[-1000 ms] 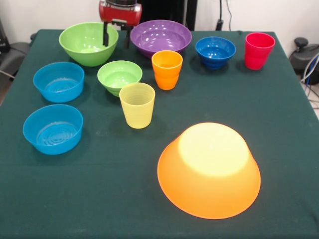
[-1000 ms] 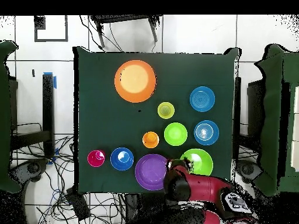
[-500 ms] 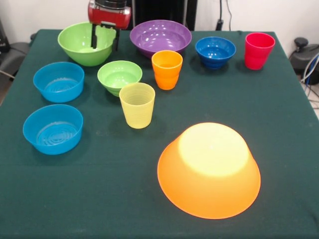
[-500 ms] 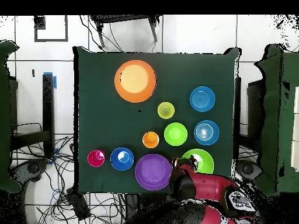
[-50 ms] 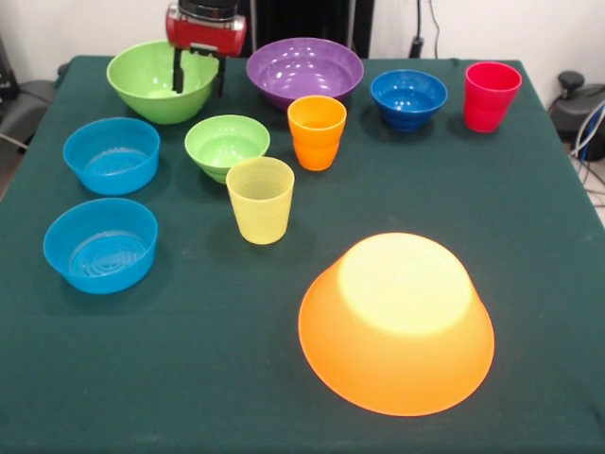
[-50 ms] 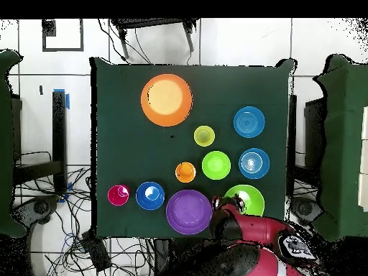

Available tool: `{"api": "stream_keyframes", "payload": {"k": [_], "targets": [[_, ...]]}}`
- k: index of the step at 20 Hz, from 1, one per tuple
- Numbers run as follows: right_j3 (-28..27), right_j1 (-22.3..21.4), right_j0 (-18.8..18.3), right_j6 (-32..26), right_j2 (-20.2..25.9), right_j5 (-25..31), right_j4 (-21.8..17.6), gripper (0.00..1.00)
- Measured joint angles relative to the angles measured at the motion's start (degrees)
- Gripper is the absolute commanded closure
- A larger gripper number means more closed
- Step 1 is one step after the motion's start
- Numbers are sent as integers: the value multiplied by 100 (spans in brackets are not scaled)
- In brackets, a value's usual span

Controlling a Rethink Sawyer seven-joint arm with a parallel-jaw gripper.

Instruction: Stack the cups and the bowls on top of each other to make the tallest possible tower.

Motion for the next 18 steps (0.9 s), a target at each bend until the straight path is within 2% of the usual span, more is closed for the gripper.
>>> {"api": "stream_keyframes", "payload": {"k": [3,4,10,18], "targets": [[0,66,-67,0,9,0,-20,0],[0,122,-178,0,34,1,-61,100],[27,65,-287,0,29,69,-77,100],[32,-477,7,0,21,637,-22,100]]}}
